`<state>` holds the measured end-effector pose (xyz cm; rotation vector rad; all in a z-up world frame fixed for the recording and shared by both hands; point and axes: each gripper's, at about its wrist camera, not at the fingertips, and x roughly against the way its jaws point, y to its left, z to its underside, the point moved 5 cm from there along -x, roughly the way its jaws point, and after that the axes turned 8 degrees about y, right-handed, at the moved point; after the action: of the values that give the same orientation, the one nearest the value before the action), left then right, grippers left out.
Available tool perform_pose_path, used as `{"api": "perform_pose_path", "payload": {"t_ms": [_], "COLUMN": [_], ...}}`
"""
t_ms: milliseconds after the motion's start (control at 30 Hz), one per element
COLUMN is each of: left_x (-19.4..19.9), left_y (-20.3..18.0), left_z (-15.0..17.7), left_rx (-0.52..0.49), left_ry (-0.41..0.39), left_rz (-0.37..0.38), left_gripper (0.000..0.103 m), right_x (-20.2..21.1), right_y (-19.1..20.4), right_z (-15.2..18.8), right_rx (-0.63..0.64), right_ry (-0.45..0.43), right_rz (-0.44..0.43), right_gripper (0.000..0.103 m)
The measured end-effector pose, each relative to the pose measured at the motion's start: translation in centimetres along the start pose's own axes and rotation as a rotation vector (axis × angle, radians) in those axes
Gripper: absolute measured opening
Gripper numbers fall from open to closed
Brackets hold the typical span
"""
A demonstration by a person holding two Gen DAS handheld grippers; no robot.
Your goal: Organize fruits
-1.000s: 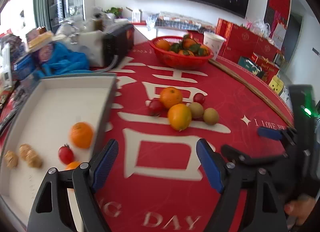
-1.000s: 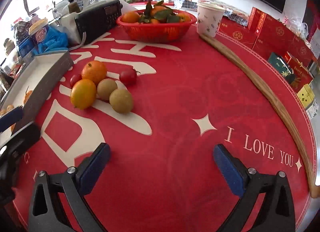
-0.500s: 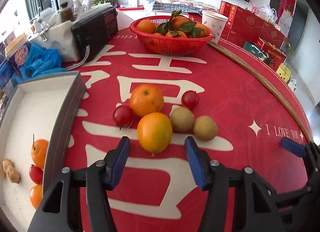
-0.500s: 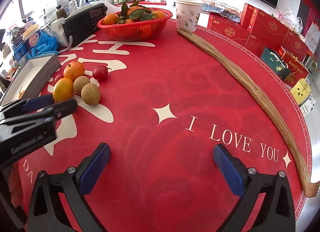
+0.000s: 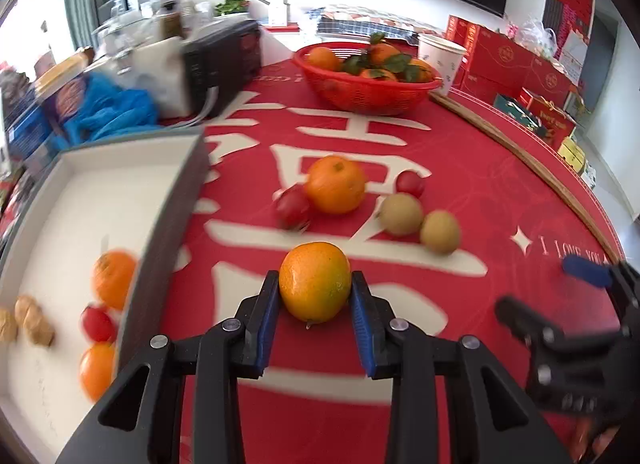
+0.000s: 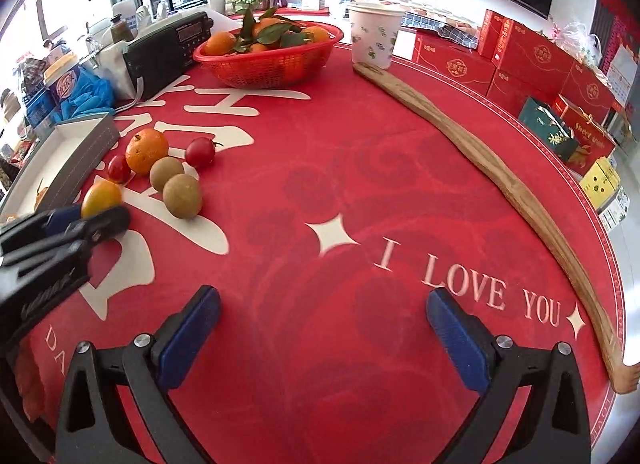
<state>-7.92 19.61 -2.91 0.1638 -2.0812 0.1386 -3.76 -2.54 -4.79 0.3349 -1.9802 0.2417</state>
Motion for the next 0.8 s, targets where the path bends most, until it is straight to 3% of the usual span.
{"api": "perform_pose_path", "payload": {"t_ms": [233,400,533,600,633,667,800], "left_x": [1.2,1.4,1.4,1.4,1.4,1.4,1.4], "left_y": [2.3,2.3,2.4,2.4,2.4,2.4,2.3], "left_z": [1.8,2.3,2.2,2.2,2.2,2.2,2.2], "left_rx": [0.05,0.029,0.03,0.027,0.027,0.026,0.024], "left_ry": [-0.01,-0.025,-0.025,-0.024,-0.024,-0.024,-0.024], "left_rz": [0.002,-0.015,-0.01,-0.015,-0.016,-0.018,-0.021], "left_gripper": [0.037,0.037,0.037,0.037,0.037,0.037,0.037], "right_x": [-0.9,-1.7,-1.5,-1.2,-1.1,-1.0,-0.7], "right_y": [4.2,7.4,8.2,8.2,8.2,8.1,7.5], "right_z": [-2.5,-4.4,-5.0,-5.1,-5.1,-5.1,-4.6], "right_rx": [0.086,0.145,0.15,0.145,0.141,0.136,0.102], "right_ry": [-0.012,-0.024,-0.048,-0.064,-0.072,-0.077,-0.084], "right_rz": [-0.043,-0.068,-0.071,-0.071,-0.073,-0.07,-0.083], "right_gripper": [0.103,0.1,0.081,0.057,0.036,0.027,0.027]}}
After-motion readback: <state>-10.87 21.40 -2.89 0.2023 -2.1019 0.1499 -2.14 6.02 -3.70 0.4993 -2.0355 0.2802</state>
